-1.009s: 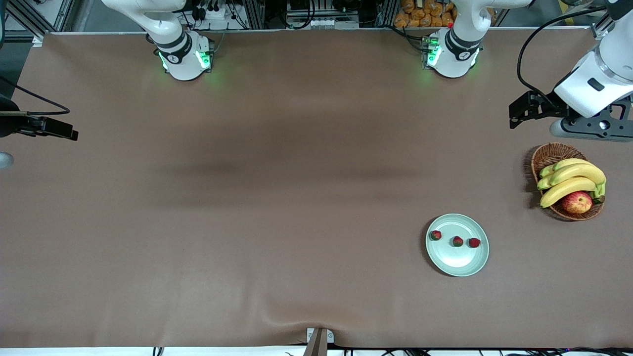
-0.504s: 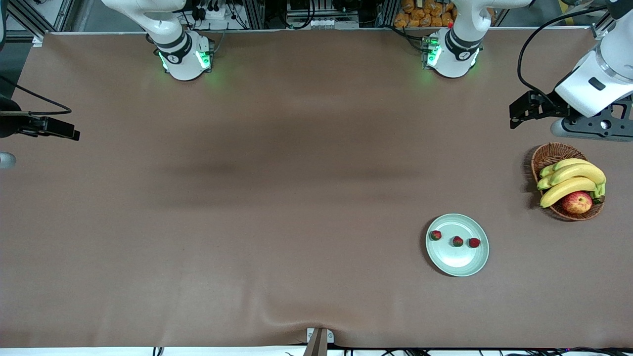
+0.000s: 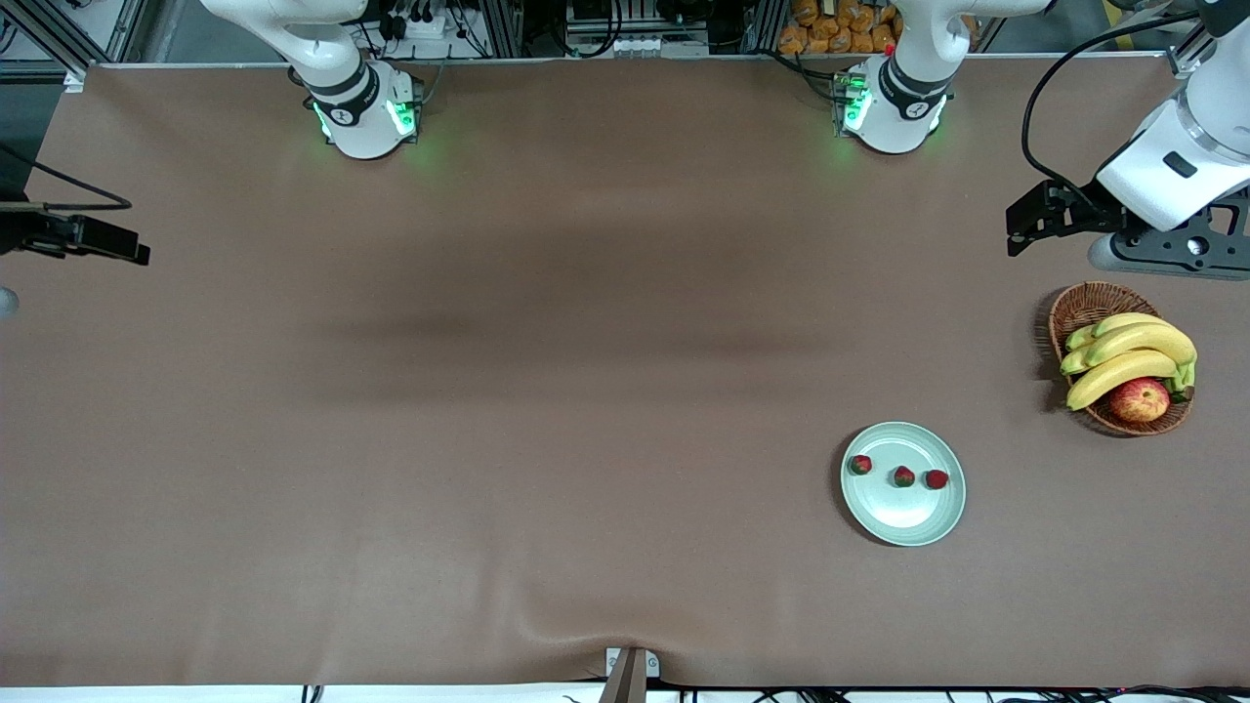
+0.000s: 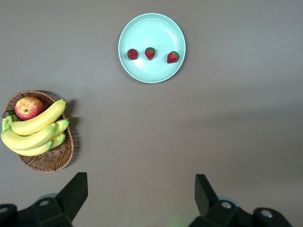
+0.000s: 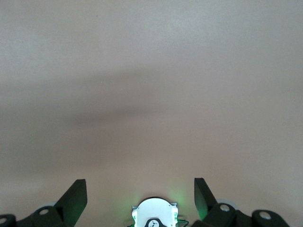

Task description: Collect all strawberries into plate

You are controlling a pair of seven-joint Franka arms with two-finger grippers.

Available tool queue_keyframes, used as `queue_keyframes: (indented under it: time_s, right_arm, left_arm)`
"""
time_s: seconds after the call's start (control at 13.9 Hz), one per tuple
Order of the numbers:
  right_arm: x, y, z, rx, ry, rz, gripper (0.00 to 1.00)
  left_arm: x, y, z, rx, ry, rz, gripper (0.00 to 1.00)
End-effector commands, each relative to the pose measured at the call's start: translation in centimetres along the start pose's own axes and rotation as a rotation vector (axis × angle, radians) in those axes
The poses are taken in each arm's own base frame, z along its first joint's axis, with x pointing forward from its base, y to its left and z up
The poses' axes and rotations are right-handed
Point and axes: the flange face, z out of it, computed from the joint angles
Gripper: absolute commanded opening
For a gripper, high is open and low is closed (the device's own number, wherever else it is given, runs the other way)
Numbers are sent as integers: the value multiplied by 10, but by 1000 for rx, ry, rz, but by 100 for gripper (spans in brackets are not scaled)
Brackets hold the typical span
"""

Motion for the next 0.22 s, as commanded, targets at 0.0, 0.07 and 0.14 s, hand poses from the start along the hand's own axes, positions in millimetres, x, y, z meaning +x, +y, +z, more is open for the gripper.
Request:
queue_keyframes:
  time_s: [0.0, 0.07, 0.14]
  right_arm:
    - [-31, 4, -25, 18, 15, 1, 100]
    - [-35, 6, -26, 19, 17, 3, 100]
    - [-37, 8, -25, 20, 14, 5, 100]
  left_arm:
    - [-5, 1, -8, 13, 18, 2, 100]
    - [-5, 1, -8, 13, 18, 2, 100]
    - [-5, 1, -8, 13, 18, 2, 100]
